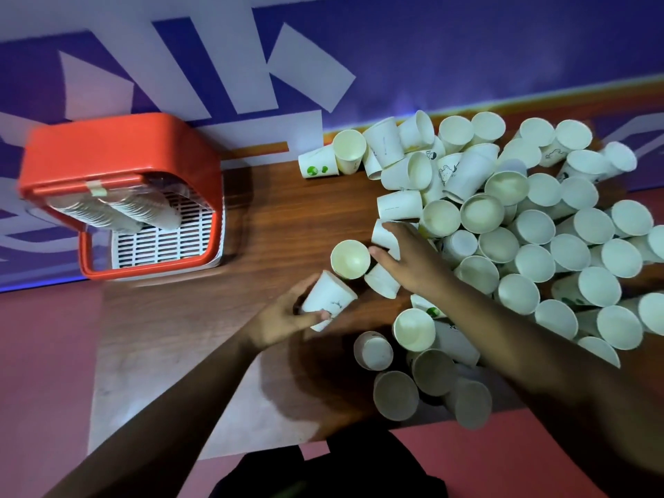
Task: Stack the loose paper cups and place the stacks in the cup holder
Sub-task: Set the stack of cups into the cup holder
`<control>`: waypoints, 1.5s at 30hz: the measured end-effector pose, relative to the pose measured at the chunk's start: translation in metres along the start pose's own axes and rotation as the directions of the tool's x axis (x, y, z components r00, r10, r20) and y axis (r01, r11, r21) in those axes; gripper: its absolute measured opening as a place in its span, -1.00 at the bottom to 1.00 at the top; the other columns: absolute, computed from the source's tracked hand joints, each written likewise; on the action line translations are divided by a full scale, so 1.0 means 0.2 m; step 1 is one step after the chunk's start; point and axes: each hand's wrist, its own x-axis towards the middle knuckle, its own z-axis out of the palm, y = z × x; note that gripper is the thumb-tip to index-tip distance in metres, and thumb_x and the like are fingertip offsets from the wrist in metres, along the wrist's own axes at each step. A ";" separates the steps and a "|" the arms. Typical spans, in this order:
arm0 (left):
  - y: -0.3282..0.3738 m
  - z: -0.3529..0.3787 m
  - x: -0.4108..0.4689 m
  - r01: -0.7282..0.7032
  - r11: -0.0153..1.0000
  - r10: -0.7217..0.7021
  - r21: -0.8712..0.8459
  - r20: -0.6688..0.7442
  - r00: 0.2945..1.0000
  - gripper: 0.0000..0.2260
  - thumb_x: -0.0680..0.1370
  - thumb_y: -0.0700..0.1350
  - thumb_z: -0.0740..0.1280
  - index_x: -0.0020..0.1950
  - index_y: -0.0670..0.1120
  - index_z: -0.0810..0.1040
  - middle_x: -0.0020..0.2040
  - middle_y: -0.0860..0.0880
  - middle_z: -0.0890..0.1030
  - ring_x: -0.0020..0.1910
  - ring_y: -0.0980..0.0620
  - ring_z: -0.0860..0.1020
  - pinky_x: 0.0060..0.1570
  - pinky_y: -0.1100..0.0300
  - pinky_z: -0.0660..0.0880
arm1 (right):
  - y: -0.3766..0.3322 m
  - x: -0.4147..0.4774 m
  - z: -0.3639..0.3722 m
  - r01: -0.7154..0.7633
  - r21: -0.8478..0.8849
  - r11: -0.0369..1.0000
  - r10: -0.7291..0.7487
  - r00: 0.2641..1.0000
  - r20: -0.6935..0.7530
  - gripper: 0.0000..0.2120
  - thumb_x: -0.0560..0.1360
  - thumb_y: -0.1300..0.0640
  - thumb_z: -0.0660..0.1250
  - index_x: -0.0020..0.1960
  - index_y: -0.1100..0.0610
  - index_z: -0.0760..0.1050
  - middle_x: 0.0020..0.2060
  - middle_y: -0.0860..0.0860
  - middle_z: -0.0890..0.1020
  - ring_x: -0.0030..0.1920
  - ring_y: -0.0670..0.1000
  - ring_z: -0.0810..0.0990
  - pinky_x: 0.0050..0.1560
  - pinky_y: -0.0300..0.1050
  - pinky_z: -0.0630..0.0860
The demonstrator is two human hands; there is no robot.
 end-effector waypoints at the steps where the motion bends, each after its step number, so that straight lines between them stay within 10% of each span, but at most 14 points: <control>1: 0.04 -0.03 -0.01 -0.038 0.998 0.039 -0.042 0.007 0.999 -0.26 0.47 -0.03 0.49 0.59 0.07 0.23 0.46 0.08 0.47 0.41 0.08 0.46 0.34 0.13 0.46 | 0.01 -0.03 -0.01 0.006 -0.011 1.000 -0.006 1.000 -0.011 -0.47 0.55 -0.11 0.30 0.42 0.12 0.33 0.36 0.06 0.40 0.37 0.04 0.36 0.23 -0.21 0.25; 6: 0.31 -0.07 0.06 -0.195 0.971 0.179 -0.137 -0.121 0.976 -0.26 0.50 -0.02 0.47 0.50 0.42 0.15 0.53 0.12 0.36 0.47 0.11 0.39 0.38 0.09 0.42 | 0.05 -0.18 -0.03 0.030 -0.101 0.994 -0.024 0.998 0.061 -0.55 0.50 -0.06 0.37 0.30 0.14 0.45 0.21 0.02 0.47 0.25 0.03 0.44 0.11 -0.22 0.32; 20: 0.35 0.04 0.32 -0.323 0.946 0.312 0.014 -0.305 0.900 -0.39 0.48 -0.22 0.51 0.37 0.04 0.23 0.30 -0.07 0.44 0.26 -0.07 0.50 0.18 0.07 0.57 | 0.15 -0.43 0.12 -0.031 -0.436 0.900 0.146 0.961 0.234 -0.19 0.32 -0.44 0.30 0.33 0.12 0.33 0.21 0.14 0.44 0.20 0.17 0.43 0.13 0.04 0.44; 29: 0.19 0.06 0.34 -0.227 0.882 0.348 0.412 -0.247 0.904 -0.22 0.44 -0.24 0.52 0.56 0.08 0.23 0.40 0.14 0.33 0.39 0.23 0.30 0.42 0.19 0.25 | 0.14 -0.47 0.16 -0.088 -0.263 0.961 0.142 0.971 0.194 -0.28 0.35 -0.22 0.33 0.34 0.21 0.34 0.16 0.17 0.44 0.14 0.19 0.46 0.09 0.01 0.42; 45: 0.10 0.05 0.28 -0.129 0.865 0.285 0.484 -0.265 0.921 -0.30 0.50 -0.05 0.50 0.56 -0.08 0.26 0.44 -0.06 0.37 0.43 0.00 0.34 0.39 0.15 0.29 | 0.19 -0.52 0.15 -0.035 -0.202 0.979 0.092 0.955 0.281 -0.28 0.38 0.06 0.38 0.50 0.03 0.23 0.43 0.06 0.29 0.40 0.15 0.29 0.34 0.07 0.36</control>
